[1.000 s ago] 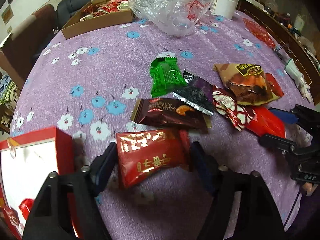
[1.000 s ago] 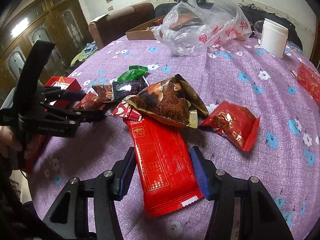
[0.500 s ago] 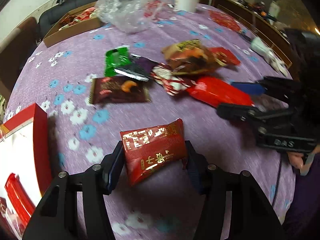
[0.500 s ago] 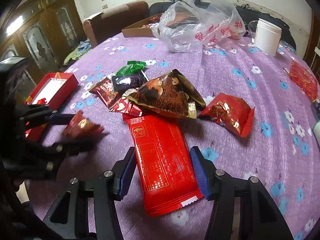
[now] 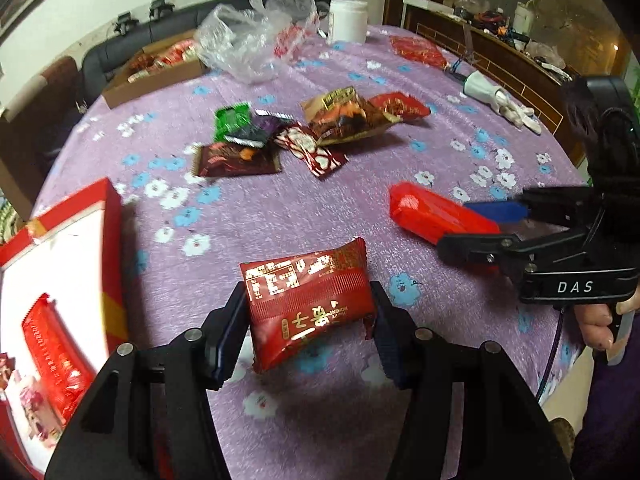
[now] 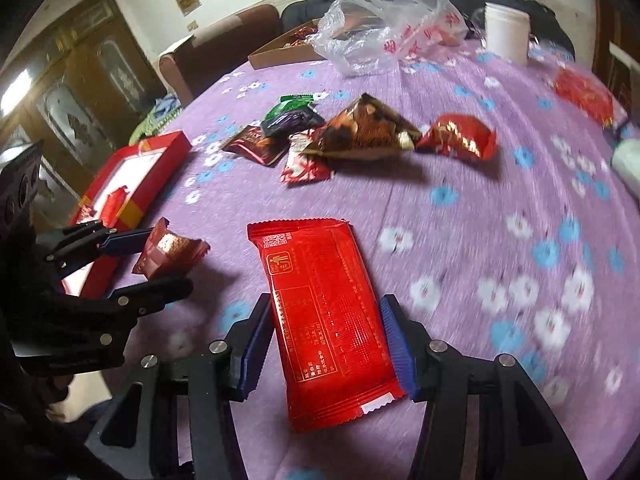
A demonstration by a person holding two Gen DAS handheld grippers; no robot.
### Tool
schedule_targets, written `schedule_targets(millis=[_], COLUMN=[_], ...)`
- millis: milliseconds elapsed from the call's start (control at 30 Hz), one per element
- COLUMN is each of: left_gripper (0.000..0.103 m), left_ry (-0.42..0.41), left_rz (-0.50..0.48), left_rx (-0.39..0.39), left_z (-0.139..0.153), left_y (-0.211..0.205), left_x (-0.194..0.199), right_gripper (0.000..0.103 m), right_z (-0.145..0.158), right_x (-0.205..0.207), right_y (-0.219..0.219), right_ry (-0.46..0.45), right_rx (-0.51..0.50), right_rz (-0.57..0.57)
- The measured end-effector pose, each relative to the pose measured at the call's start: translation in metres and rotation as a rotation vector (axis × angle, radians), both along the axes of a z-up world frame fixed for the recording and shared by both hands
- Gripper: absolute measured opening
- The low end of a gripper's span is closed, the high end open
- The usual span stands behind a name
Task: Organize snacks
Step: 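Carry the red packet in the left tool and red bar in the right tool into the box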
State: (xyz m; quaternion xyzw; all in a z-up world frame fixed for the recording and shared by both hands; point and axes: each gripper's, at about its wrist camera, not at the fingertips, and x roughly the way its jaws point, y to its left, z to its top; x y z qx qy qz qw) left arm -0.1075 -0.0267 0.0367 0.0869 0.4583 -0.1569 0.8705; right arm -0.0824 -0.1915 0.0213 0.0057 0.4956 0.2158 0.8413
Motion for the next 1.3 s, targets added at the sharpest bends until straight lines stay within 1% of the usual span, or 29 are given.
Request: schedule_targets(millis=[100,200,500,633,1000,1300], left_gripper=[0.056,0.056,0.056,0.056,0.056,0.056], left_ry=[-0.051,-0.088,-0.174,-0.201,-0.224,-0.212], left_rz=[0.029,0.067,0.198,0.24,0.335,0.43], left_rx=[0.007,0.009,0.006,-0.005,-0.036,-0.04], left_z=[0.01,0.018,0.032,0.036,0.036,0.024], left_y=[0.011,0.025,0.078,0.099,0.147,0.19], left_x=[-0.007,-0.013,-0.026,-0.031,-0.04,-0.045], right_gripper=[0.054,0.054,0.054,0.054,0.054,0.054], right_z=[0.003,0.007,0.027,0.037,0.049,0.048], right_x=[-0.009,-0.014,-0.019,-0.023,-0.028,-0.032], right_y=[0.0,0.008,0.066,0.092,0.148,0.17], right_ry=[0.018,0.023,-0.006,-0.024,-0.043,-0.062], right_rx=[0.068,0.106,0.11,0.107,0.094,0.145], right_rz=[-0.014,-0.006,0.078,0.117,0.183,0.186])
